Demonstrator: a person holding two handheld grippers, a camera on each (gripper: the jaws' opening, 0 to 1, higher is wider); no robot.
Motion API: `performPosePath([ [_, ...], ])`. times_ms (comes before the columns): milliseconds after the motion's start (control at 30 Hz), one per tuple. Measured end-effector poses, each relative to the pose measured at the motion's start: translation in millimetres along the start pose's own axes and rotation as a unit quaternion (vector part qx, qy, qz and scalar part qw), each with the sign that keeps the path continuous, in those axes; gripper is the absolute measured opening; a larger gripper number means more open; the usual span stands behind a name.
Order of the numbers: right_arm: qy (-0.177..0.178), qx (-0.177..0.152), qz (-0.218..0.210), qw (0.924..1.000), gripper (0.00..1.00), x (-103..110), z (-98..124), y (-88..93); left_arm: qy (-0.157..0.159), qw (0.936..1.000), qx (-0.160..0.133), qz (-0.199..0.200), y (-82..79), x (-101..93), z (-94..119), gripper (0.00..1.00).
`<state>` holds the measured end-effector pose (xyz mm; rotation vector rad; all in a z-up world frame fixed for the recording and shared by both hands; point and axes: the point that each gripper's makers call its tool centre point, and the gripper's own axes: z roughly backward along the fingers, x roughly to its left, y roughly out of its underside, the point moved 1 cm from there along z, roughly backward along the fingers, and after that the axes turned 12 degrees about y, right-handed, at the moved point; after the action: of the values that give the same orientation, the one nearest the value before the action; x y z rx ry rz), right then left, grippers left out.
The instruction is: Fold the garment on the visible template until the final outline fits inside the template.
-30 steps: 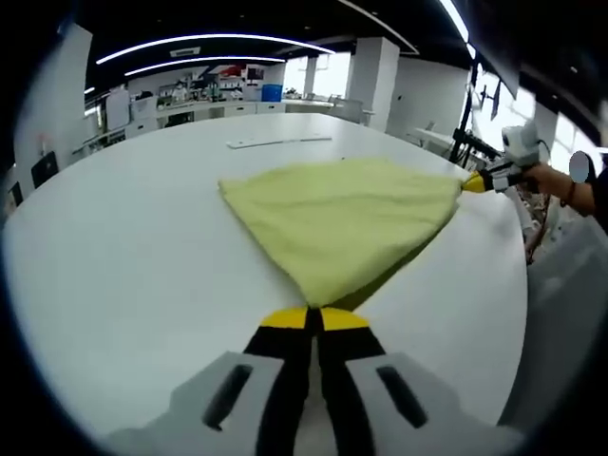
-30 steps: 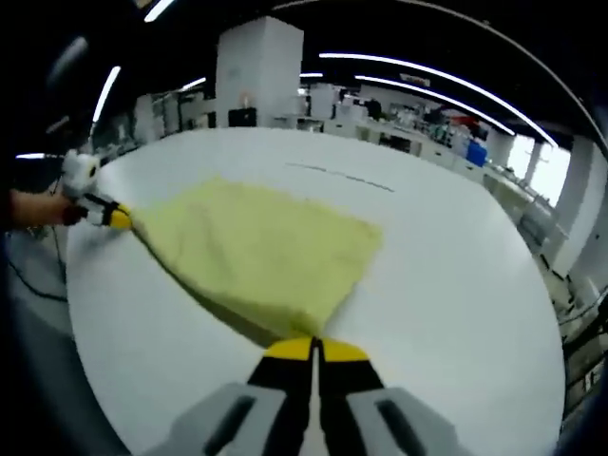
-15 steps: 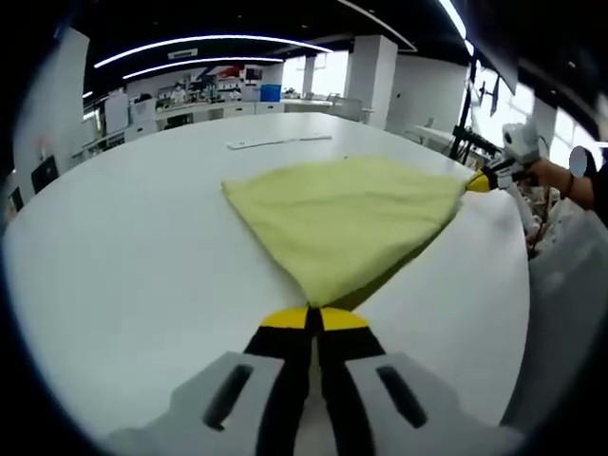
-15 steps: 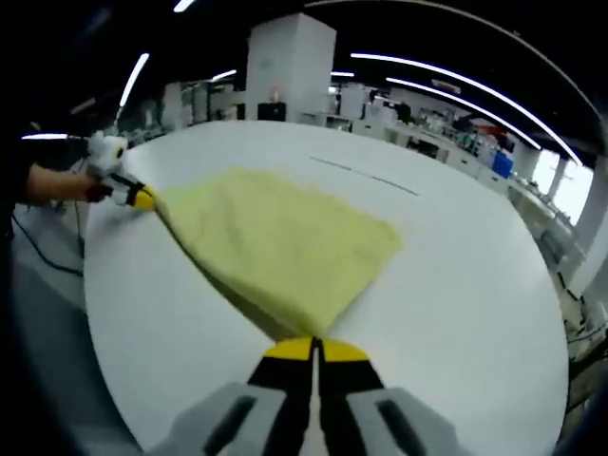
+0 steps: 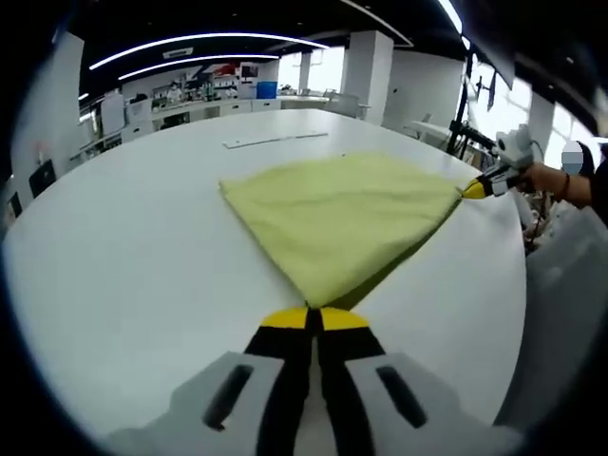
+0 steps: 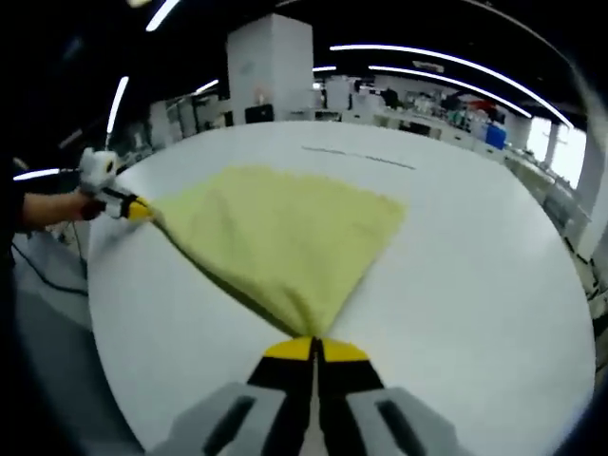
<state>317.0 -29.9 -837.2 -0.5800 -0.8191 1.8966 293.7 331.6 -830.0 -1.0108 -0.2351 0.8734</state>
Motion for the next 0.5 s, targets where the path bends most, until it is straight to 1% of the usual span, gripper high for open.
performPosePath([
  [100,0.001,0.008,-0.015,0.9999,0.00,-1.5,1.3,4.1,-0.001,1.0000,0.001,0.001,0.0,0.4,0.1,0.00],
  [167,0.006,0.015,-0.018,0.9997,0.02,-3.2,1.7,7.3,-0.002,1.0000,0.000,0.001,-0.3,0.0,0.0,0.00],
  [233,0.008,0.009,-0.019,0.9997,0.04,-4.0,0.9,5.7,-0.002,1.0000,0.000,0.002,-0.3,-0.4,-0.3,0.00],
  [300,0.009,0.006,-0.022,0.9997,0.04,-4.1,-2.5,3.8,-0.002,1.0000,-0.002,0.005,-0.2,-0.7,-0.5,0.00],
  [367,0.000,0.005,-0.028,0.9996,0.04,-0.3,-2.4,1.9,-0.003,1.0000,-0.002,0.007,0.2,0.2,-0.4,0.00],
  [433,-0.009,-0.003,-0.041,0.9991,0.04,4.3,-2.3,-1.4,-0.003,1.0000,-0.003,0.009,-0.3,0.2,-0.3,0.00],
  [500,-0.006,-0.004,-0.041,0.9991,0.02,4.0,-3.9,-2.7,-0.002,1.0000,-0.003,0.009,-0.6,0.2,0.0,0.00],
])
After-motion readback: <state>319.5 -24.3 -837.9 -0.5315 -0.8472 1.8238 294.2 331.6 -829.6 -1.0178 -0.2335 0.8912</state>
